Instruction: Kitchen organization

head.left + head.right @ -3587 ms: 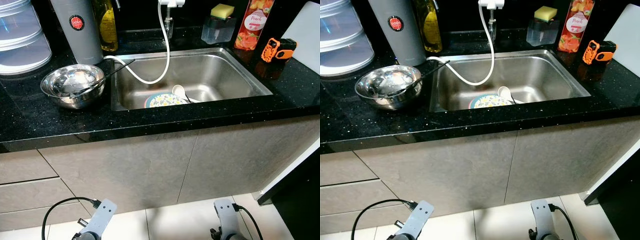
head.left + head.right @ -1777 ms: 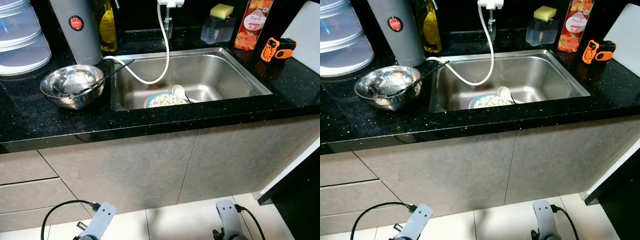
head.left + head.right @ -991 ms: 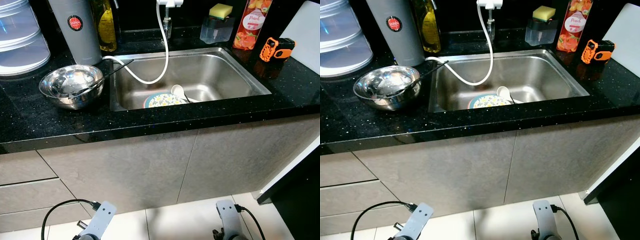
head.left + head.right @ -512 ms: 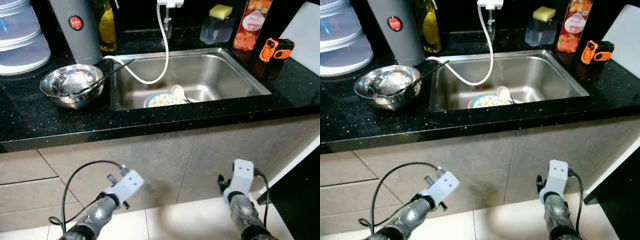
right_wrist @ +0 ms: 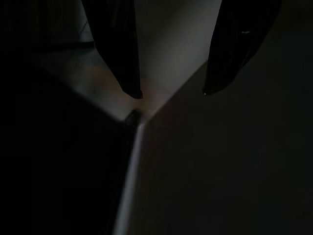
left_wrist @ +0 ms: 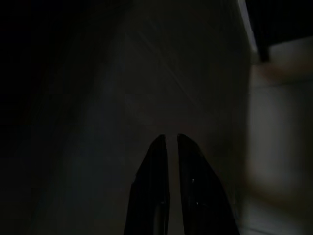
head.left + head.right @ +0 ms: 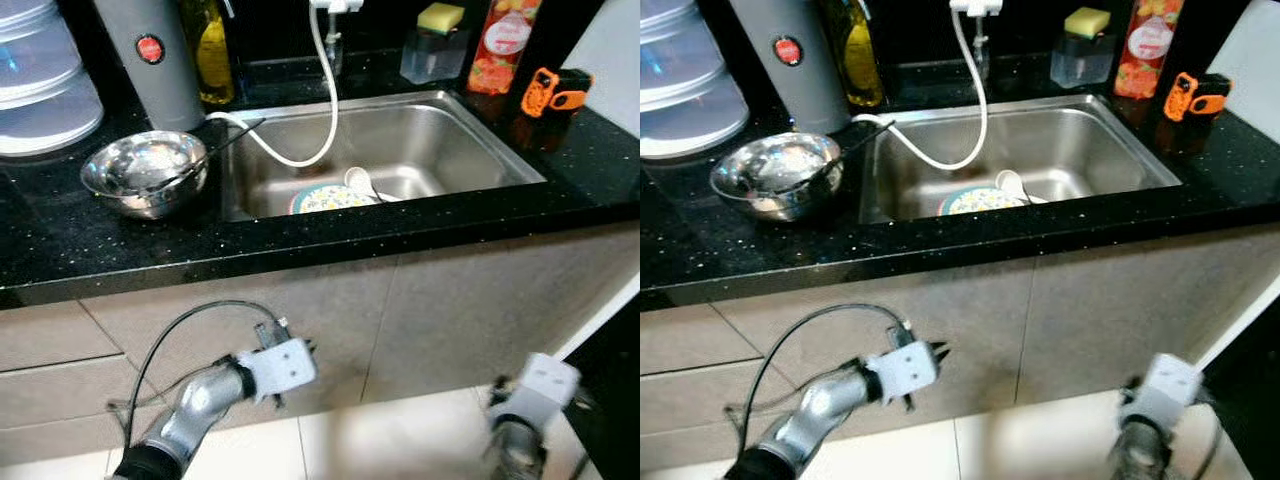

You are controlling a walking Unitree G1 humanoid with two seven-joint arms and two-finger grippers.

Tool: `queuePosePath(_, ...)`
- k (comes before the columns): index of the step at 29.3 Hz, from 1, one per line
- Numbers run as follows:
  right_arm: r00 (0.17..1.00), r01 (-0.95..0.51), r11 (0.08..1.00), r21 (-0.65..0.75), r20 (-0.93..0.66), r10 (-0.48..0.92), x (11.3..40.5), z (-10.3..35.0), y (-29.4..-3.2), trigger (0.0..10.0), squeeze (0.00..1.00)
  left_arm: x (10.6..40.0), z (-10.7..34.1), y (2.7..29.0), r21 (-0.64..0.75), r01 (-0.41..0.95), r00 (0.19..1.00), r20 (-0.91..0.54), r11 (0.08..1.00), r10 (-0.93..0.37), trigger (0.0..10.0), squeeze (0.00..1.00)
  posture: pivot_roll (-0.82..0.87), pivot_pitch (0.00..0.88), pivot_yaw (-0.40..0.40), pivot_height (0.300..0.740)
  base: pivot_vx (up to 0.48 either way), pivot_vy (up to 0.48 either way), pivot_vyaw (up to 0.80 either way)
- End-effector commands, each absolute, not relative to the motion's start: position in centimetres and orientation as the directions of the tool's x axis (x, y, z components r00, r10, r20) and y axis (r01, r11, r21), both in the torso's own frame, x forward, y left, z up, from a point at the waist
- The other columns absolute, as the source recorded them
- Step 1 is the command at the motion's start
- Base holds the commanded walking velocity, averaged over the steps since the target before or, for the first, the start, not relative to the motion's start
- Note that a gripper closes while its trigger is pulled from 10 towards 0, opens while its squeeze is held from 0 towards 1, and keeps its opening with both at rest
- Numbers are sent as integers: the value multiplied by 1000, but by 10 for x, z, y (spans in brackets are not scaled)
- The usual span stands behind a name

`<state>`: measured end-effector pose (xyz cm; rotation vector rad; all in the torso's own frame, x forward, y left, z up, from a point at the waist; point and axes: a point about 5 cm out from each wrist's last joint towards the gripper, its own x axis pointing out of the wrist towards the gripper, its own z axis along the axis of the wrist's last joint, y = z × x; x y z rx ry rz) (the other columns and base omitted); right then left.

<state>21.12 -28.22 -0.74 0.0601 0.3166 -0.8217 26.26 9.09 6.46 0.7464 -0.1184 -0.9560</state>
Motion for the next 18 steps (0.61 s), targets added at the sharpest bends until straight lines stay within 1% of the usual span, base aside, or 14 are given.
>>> queuePosePath(1,607,762,643,-73,-262,-750,217,3,-288,10000,0,266,76,91,704,650,578,-215,285,-787,10000,0,-4,0,42,740,0,0,0)
queuePosePath(2,594,778,624,-76,-235,-769,220,10,-293,10000,0,270,85,87,741,613,579,-186,273,-794,10000,0,-4,0,43,740,0,0,0)
queuePosePath(3,576,796,600,-78,-207,-791,223,18,-297,10000,0,276,98,84,773,567,589,-141,283,-796,10000,0,-3,0,42,740,0,0,0)
queuePosePath(6,565,806,587,-79,-192,-802,224,22,-300,10000,0,279,106,82,788,540,597,-111,295,-795,10000,0,-3,0,42,740,0,0,0)
queuePosePath(8,508,855,517,-42,-127,-852,231,42,-316,10000,0,292,134,80,832,396,651,45,389,-758,10000,0,6,0,40,740,0,0,0)
queuePosePath(9,508,855,517,-42,-127,-852,231,42,-316,10000,0,292,134,80,832,396,651,45,389,-758,10000,0,6,0,40,740,0,0,0)
queuePosePath(10,481,876,482,1,-47,-875,241,65,-328,10000,0,296,150,80,844,302,671,142,443,-728,10000,0,8,0,40,740,0,0,0)
queuePosePath(11,460,887,460,33,7,-888,246,82,-335,10000,0,299,161,80,846,240,677,206,477,-706,10000,0,12,0,39,740,0,0,0)
queuePosePath(12,461,882,466,70,77,-884,255,103,-340,10000,0,300,169,81,842,193,678,257,504,-689,10000,0,20,0,38,740,0,0,0)
queuePosePath(13,461,882,466,70,77,-884,255,103,-340,10000,0,300,169,81,842,193,678,257,504,-689,10000,0,20,0,38,740,0,0,0)
queuePosePath(14,465,872,480,95,140,-874,261,122,-343,10000,0,300,176,82,836,161,677,293,524,-675,10000,0,20,0,38,740,0,0,0)
queuePosePath(16,491,824,543,160,276,-826,277,168,-341,10000,0,301,190,85,829,89,672,359,552,-647,10000,0,27,0,37,740,0,0,0)
queuePosePath(17,506,795,579,183,326,-799,283,185,-337,10000,0,300,195,86,829,54,669,384,557,-636,10000,0,28,0,37,740,0,0,0)
queuePosePath(18,537,748,633,201,377,-754,289,202,-330,10000,0,299,198,89,825,31,668,403,564,-626,10000,0,28,0,37,740,0,0,0)
